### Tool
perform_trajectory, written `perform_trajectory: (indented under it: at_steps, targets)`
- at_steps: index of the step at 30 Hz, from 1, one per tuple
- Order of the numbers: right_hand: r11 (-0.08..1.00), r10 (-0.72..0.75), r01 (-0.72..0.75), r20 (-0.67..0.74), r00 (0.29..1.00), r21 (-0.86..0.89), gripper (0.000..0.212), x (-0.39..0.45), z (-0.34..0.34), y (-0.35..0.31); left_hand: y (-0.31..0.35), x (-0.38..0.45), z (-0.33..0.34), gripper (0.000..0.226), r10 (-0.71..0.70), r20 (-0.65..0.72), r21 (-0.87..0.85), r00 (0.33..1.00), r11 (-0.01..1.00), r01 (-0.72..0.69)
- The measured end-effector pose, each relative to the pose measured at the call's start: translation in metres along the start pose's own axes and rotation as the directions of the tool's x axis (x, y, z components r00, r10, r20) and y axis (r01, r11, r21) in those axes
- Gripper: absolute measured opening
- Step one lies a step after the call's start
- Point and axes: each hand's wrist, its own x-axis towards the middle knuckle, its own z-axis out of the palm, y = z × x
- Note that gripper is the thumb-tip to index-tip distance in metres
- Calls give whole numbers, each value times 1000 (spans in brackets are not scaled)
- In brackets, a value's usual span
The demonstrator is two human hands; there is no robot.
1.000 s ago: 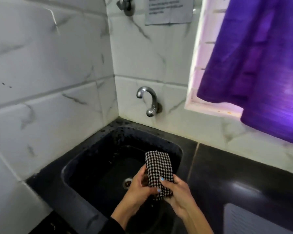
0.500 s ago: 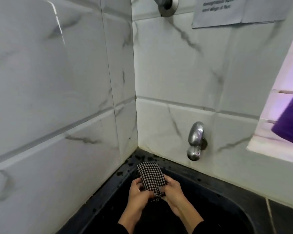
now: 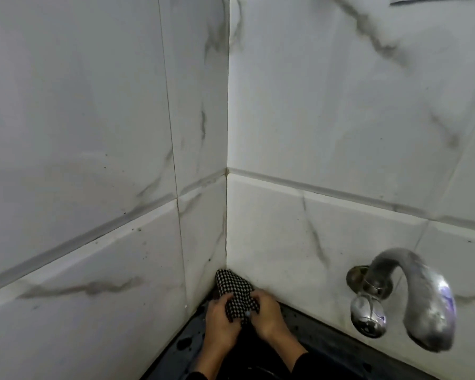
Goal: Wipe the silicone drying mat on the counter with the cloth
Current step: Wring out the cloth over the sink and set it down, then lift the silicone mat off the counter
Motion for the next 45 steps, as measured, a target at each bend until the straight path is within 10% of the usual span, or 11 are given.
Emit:
perform_trajectory:
  at_steps: [11,27,45]
  targets:
    - [972,-166,161,-14,986,-171,46,-51,-28,-11,28,-39,0,62,-104,47,382,993,921,79]
    - [995,-93,102,-248,964,24,20,-339,-232,43,137,-316,16,43,192,-6,-10,981,981,-192]
    - [915,358,-401,-530,768,37,23,-668,-447,245,181,-582,209,40,88,292,27,952,995,-100]
